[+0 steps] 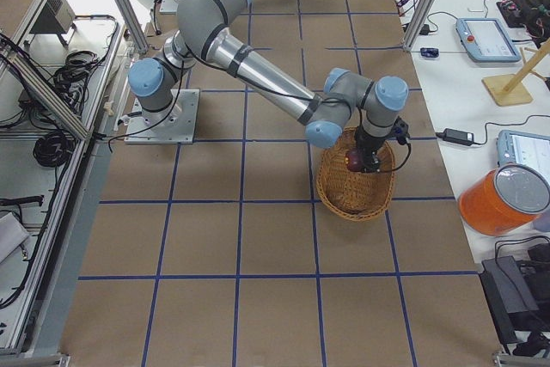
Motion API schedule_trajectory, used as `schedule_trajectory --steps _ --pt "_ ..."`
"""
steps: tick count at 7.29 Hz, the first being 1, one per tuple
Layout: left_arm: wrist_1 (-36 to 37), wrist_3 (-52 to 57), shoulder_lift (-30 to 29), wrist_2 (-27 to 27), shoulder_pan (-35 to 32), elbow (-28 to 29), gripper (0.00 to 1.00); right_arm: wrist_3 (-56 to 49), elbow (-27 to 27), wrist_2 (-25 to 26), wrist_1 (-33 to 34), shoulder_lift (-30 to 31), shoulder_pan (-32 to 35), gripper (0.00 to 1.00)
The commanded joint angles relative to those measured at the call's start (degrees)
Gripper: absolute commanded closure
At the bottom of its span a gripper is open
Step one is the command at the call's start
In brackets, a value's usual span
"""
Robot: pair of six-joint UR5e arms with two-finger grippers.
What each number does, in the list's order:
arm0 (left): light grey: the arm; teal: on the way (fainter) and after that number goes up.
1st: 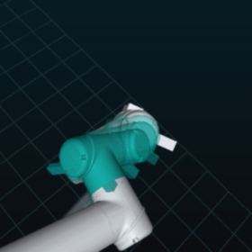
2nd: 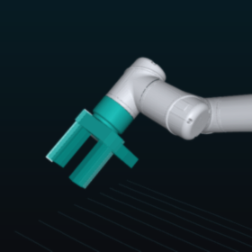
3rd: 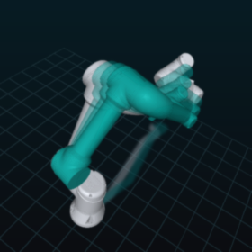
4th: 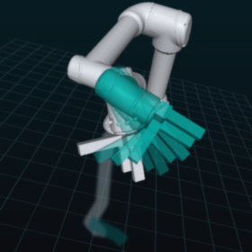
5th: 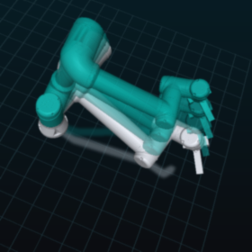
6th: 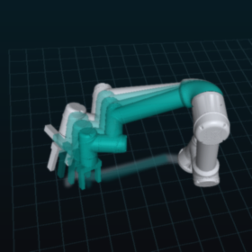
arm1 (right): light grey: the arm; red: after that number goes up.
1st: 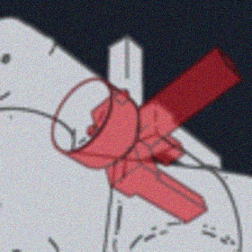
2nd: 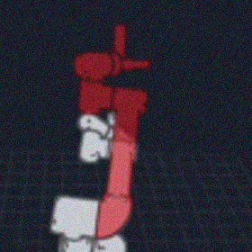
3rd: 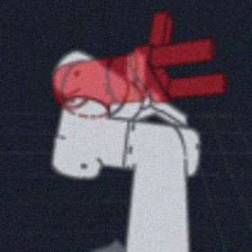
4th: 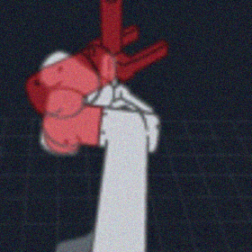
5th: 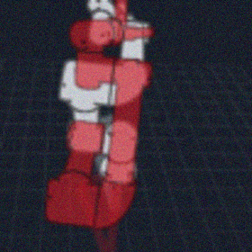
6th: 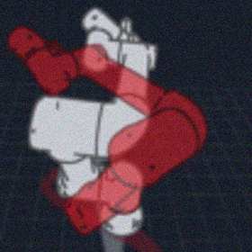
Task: Put all apples into basket
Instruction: 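Release purple apple into basket while left gripper sets red apple at center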
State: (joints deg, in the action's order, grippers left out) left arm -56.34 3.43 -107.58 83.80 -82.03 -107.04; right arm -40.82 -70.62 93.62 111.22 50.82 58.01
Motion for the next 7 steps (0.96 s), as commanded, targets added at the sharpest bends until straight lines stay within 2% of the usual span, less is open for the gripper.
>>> schedule_trajectory --steps 1,2,3,4,5,6,7 --pt "6.4 -24.8 -2.8 -4.2 -15.0 0.3 1.0 -1.6 -0.4 0.3 0.1 -2.3 -2.5 0.0" --pt "12.2 -33.9 -4.9 -5.6 -20.3 0.3 1.0 -1.6 0.6 0.9 0.0 -2.3 -2.5 0.0" --pt "15.1 -39.6 -6.6 -6.0 -23.9 0.5 1.0 -1.5 1.4 2.3 -0.7 -1.1 -2.4 0.0" --pt "16.5 -42.4 -8.2 -6.1 -24.8 0.7 1.0 -1.5 2.8 1.9 -1.6 0.6 -1.8 0.0" --pt "16.6 -43.9 -9.1 -5.9 -25.1 1.1 0.74 -1.2 3.5 1.5 -3.1 1.0 -0.1 0.0" --pt "17.7 -44.3 -9.2 -5.9 -25.1 1.7 0.01 -1.0 3.6 1.6 -6.5 1.5 2.4 0.0" --pt "18.1 -44.4 -8.8 -6.1 -24.9 3.2 0.0 -0.9 3.6 1.6 -8.3 3.0 4.6 0.0"
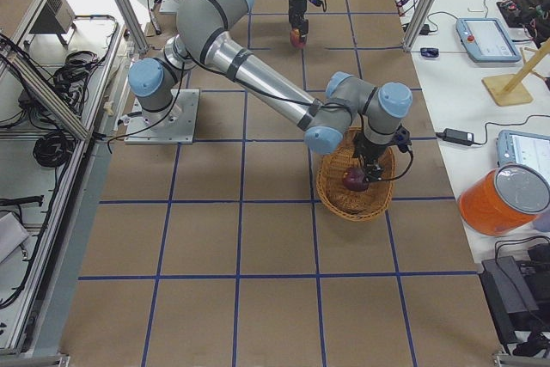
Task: Put all apples into basket
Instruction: 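Release purple apple into basket while left gripper sets red apple at center, then move right gripper to the red apple while left gripper withdraws toward green apple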
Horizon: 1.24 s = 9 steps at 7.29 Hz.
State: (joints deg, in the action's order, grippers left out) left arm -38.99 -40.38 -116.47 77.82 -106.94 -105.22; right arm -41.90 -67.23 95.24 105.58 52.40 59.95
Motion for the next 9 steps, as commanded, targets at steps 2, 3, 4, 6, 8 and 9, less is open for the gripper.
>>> schedule_trajectory --steps 2,3,4,6,8,9 --pt "-2.0 0.3 2.8 0.1 4.0 4.5 0.0 3.8 -0.6 -1.3 -4.5 2.6 7.7 0.0" --pt "-8.1 4.1 4.7 0.2 7.8 6.9 0.0 6.7 -0.5 -4.9 -8.2 4.7 11.6 0.0" --pt "-16.6 16.2 6.0 0.7 12.4 10.0 0.0 10.6 -0.9 -5.8 -12.5 6.3 17.6 0.0" --pt "-34.1 35.8 5.7 1.2 23.8 20.0 0.0 28.3 -1.6 -7.2 -11.8 4.6 29.0 0.0" --pt "-38.6 61.4 3.0 10.7 33.6 22.6 0.0 49.4 -4.4 -8.6 -5.9 3.9 39.9 0.0" --pt "-36.1 71.4 1.4 12.0 37.3 22.5 0.0 56.2 -5.9 -8.6 -2.9 3.8 45.5 0.0"
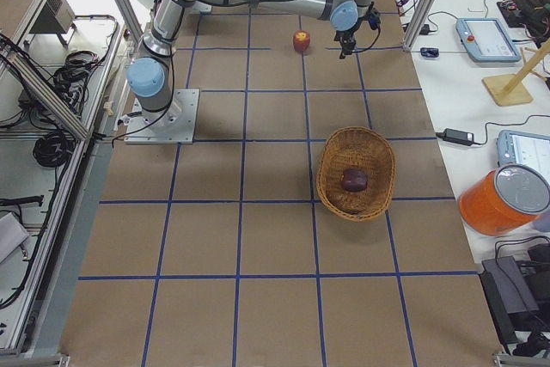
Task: Put all apples into basket
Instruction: 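Move right gripper to the red apple while left gripper withdraws toward green apple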
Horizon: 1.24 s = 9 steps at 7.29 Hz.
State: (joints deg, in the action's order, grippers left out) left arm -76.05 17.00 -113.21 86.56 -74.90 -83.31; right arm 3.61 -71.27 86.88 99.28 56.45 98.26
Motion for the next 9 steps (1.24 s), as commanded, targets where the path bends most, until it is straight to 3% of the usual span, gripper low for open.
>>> schedule_trajectory --steps 1,4,6,8,9 --pt "6.1 18.6 -4.4 3.3 9.3 1.6 0.0 16.2 -3.2 -0.2 4.4 -0.2 11.9 0.0" --pt "7.9 20.5 -11.8 5.4 13.1 5.5 0.0 20.2 -11.1 1.4 12.9 -0.9 15.2 0.0" --pt "11.2 48.5 -12.7 6.9 13.3 5.8 0.0 19.2 -16.0 5.8 17.7 -0.9 15.3 0.0" --pt "11.4 60.2 -13.5 6.6 13.3 5.2 0.0 18.0 -17.8 6.0 17.7 -0.7 16.0 0.0" --pt "12.3 63.9 -14.2 6.9 13.3 5.0 0.0 17.5 -17.7 5.8 18.3 -0.7 16.4 0.26"
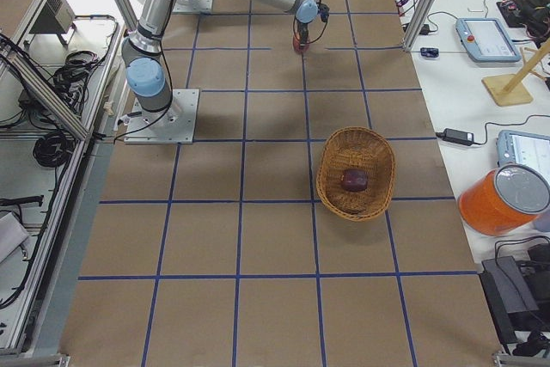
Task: Put all apples into basket
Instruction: 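Move right gripper to the red apple while left gripper withdraws toward green apple, then grasp the red apple with the right gripper and lift it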
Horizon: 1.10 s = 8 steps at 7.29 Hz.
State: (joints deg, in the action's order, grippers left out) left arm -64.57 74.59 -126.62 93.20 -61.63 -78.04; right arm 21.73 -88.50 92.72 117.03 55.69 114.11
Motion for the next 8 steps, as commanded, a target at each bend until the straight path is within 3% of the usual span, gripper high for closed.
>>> schedule_trajectory --steps 1,3,4,6,8 --pt "1.6 6.5 -1.6 0.1 0.0 -0.5 0.0 -0.8 0.3 -1.6 1.4 0.8 -0.1 0.99" --pt "3.5 6.4 -3.4 0.2 0.0 -0.4 0.0 -3.1 3.2 -3.3 -0.8 5.3 -4.7 1.0" --pt "4.3 6.2 -4.2 0.2 0.0 -0.4 0.0 -7.0 6.4 -2.8 -8.4 8.5 -11.6 1.0" --pt "4.3 5.7 -4.1 0.4 0.1 1.0 0.0 -26.9 10.3 2.5 -13.4 10.9 -26.3 1.0" --pt "5.9 5.3 -4.3 0.3 0.1 1.3 0.0 -48.1 10.6 6.4 -12.0 9.7 -39.1 1.0"
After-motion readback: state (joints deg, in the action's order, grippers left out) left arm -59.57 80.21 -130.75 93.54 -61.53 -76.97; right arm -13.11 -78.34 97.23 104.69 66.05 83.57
